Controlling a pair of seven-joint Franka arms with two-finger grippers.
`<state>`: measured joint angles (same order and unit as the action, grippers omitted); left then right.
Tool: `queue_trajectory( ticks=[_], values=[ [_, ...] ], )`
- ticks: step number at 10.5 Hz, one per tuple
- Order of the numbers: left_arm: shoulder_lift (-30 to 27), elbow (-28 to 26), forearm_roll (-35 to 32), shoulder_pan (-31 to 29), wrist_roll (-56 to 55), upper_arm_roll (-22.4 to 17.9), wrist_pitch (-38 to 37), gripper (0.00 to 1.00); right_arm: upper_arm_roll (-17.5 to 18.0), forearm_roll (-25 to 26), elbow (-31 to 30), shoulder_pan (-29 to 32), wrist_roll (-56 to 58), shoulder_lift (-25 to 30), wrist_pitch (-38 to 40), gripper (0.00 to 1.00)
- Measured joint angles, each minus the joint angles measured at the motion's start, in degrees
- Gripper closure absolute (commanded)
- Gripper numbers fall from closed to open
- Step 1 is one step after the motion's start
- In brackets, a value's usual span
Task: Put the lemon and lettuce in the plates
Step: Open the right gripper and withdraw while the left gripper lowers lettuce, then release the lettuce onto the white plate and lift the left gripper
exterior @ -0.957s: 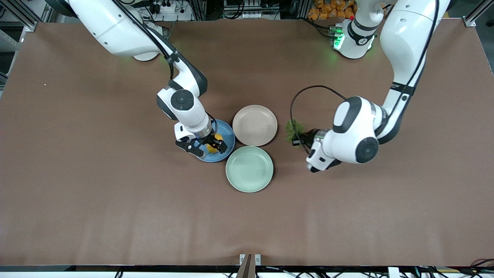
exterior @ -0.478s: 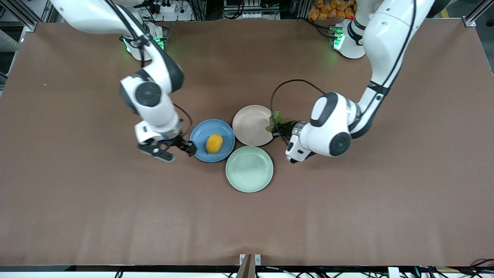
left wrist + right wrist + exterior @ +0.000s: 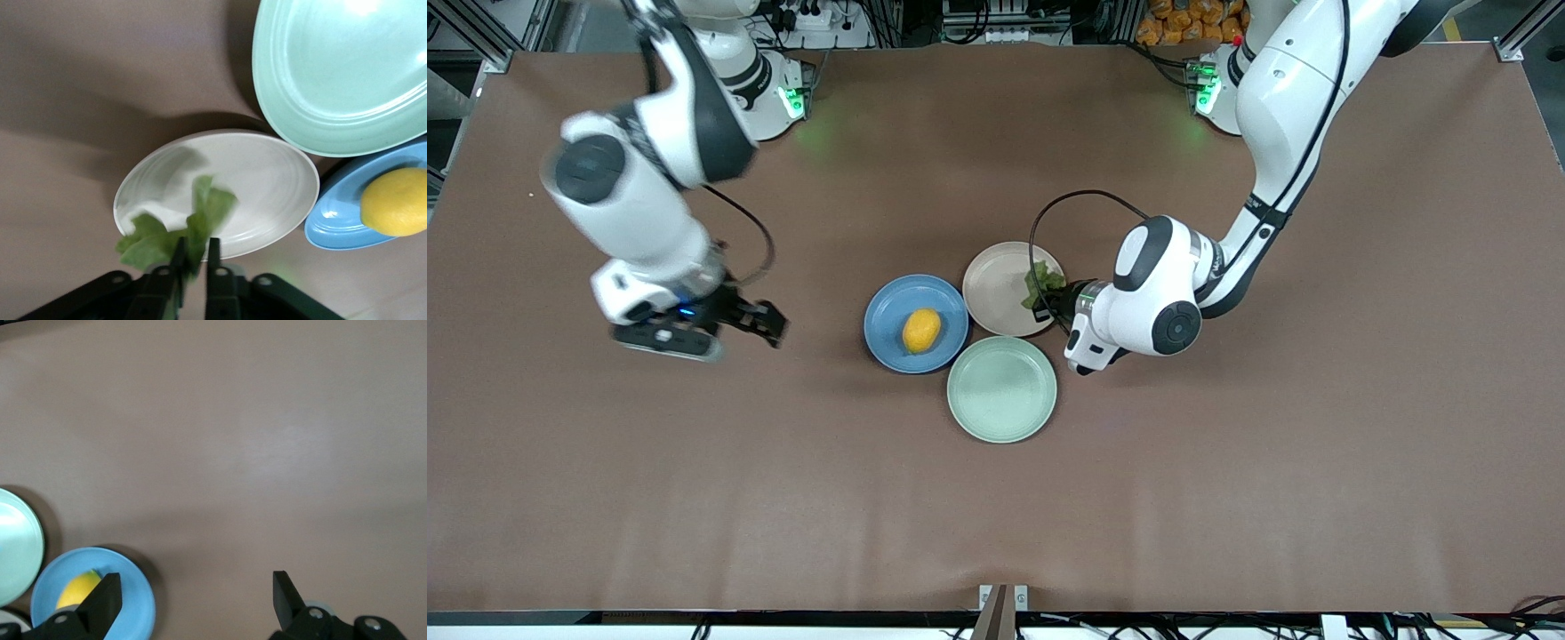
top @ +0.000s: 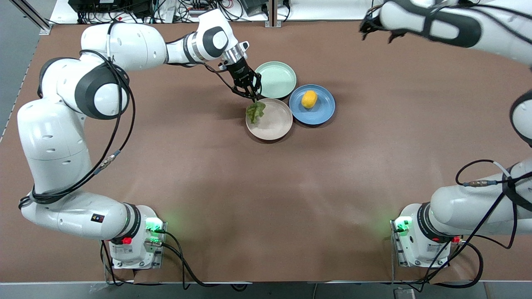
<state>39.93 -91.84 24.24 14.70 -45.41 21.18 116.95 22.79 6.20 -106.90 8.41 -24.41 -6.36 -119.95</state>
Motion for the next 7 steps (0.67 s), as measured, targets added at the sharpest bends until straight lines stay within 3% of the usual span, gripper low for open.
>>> queue_trajectory(
  ticks=[4,7],
  values=[
    [0.34,0.23,-0.1,2.94,-4.53,-0.09,2.45,0.0,-4.86,-1.19,1.77,2.02,13.76,4.87,9.32,0.0],
    [-0.96,1.41,-5.77,-0.33,-3.17,-0.56,1.15,0.0,-9.81,-1.42,5.05,2.28,21.87,6.08,14.51,0.0]
  ],
)
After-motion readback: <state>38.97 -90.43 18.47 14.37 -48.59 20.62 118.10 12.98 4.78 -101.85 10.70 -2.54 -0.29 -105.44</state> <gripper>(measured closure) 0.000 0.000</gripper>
